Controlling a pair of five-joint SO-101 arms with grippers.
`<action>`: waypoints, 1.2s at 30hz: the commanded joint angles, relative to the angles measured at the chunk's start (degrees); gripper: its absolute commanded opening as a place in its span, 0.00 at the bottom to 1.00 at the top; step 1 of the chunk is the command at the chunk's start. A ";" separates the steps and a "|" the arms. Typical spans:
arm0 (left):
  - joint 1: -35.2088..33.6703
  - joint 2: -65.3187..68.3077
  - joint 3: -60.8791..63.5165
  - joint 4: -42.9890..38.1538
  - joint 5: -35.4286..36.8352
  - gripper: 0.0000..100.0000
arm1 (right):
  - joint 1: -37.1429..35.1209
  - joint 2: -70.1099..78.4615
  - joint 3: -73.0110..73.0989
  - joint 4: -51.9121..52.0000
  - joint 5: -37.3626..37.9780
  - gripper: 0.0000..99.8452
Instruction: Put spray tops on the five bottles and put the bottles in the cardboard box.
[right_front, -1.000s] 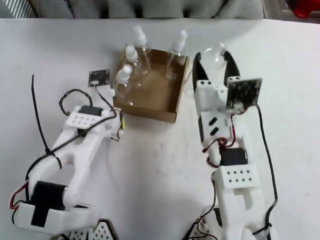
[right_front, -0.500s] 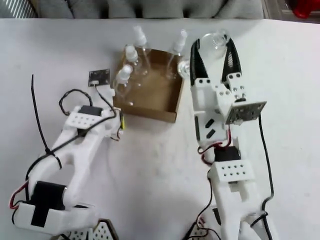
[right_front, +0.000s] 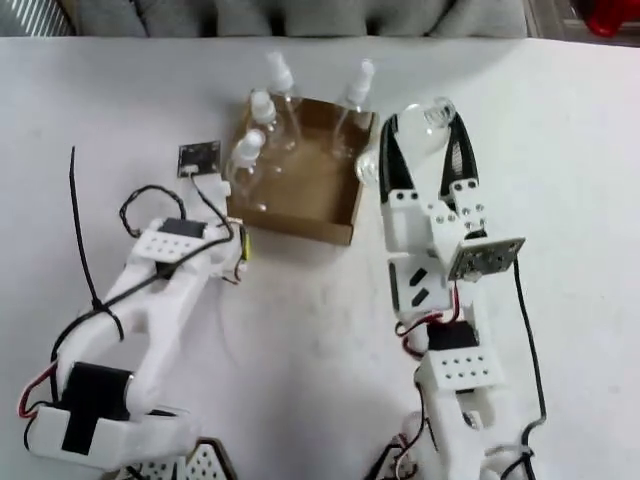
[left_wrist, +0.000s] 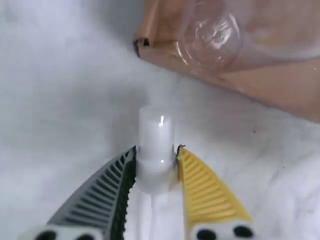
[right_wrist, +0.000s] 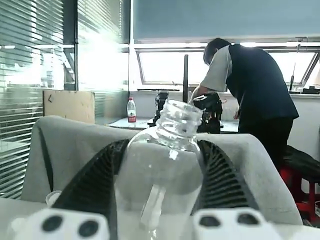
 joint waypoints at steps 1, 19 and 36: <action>-0.66 -3.03 -0.44 -2.55 -0.62 0.02 | -1.45 -6.73 1.32 5.05 -0.35 0.02; -0.48 -2.68 -0.35 -2.55 -0.62 0.02 | 3.74 -21.32 -5.45 50.77 0.00 0.02; -0.66 -2.68 -0.35 -2.55 -0.62 0.02 | 14.37 8.40 -25.85 78.55 10.46 0.02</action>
